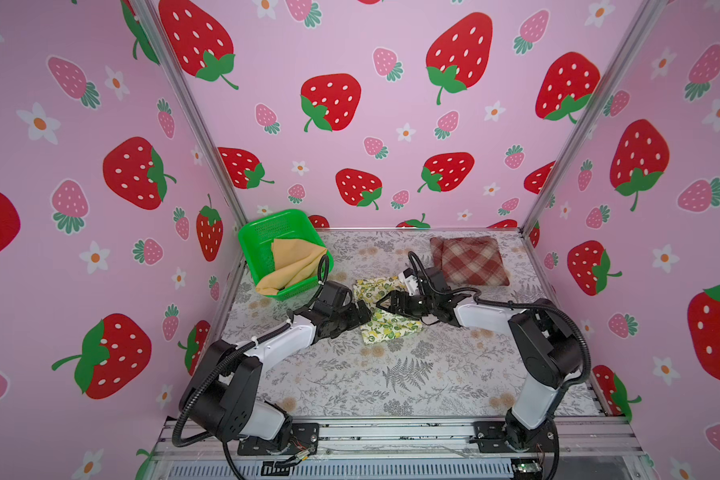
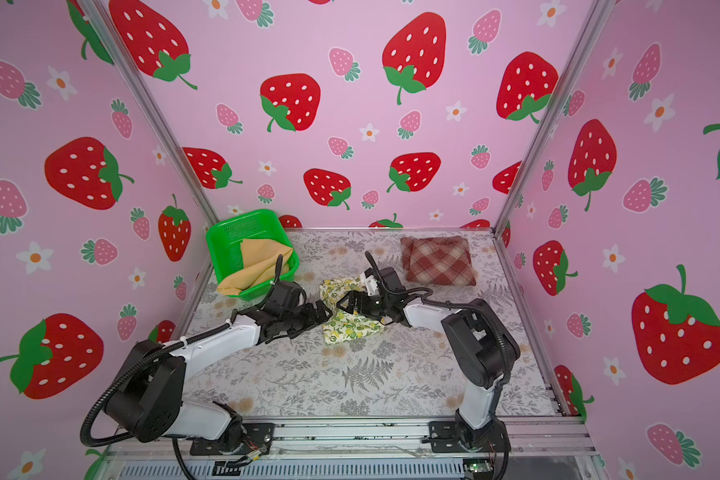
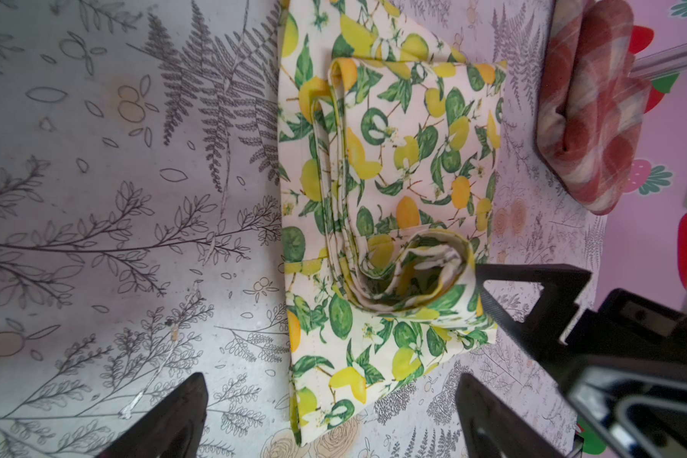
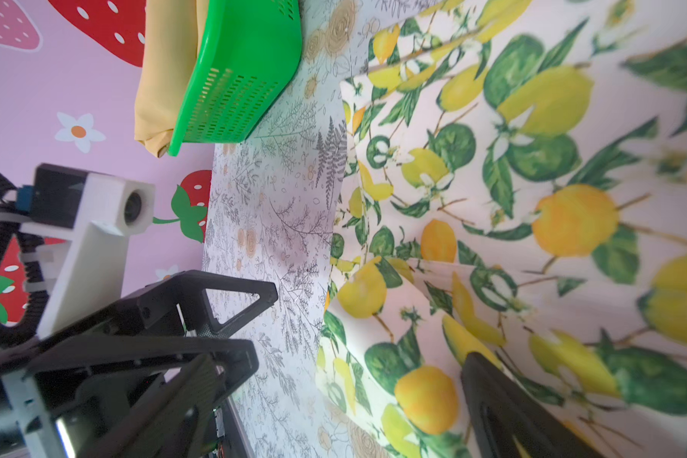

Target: Fold and stack the skirts

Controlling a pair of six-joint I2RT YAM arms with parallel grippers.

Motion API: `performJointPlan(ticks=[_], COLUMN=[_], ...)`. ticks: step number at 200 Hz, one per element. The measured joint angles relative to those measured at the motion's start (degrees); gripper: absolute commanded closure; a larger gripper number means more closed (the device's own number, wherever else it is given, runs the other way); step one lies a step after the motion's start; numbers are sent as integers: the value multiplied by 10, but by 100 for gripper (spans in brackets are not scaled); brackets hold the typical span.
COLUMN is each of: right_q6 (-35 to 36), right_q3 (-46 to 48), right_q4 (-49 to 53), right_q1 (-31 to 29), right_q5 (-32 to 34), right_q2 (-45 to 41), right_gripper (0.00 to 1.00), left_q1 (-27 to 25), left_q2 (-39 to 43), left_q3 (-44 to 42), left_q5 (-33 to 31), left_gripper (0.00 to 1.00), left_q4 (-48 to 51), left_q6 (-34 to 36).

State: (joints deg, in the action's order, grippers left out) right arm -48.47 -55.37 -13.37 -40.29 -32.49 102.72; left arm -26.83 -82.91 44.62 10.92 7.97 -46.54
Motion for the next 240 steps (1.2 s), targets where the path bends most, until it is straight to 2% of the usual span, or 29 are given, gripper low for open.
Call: performJointPlan(ticks=[111, 133, 161, 194, 215, 240], right_q6=[-78, -100, -102, -83, -69, -47], right_q3=[92, 98, 87, 61, 44, -19], right_q4=[-138, -174, -170, -128, -99, -85], right_q1=[-90, -102, -103, -78, -22, 49], right_q5=[7, 4, 2, -7, -16, -33], right_q2=[4, 11, 11, -38, -84, -85], right_gripper=[0, 0, 0, 0, 0, 0], left_q1=[14, 14, 14, 14, 18, 3], left_q2=[40, 49, 59, 66, 68, 67], left_q3=[-4, -6, -9, -9, -10, -16], left_q5=[-15, -14, -14, -14, -8, 3], left_gripper=[1, 1, 1, 1, 1, 0], left_q4=[30, 30, 30, 21, -3, -30], left_q6=[2, 2, 0, -14, -34, -60])
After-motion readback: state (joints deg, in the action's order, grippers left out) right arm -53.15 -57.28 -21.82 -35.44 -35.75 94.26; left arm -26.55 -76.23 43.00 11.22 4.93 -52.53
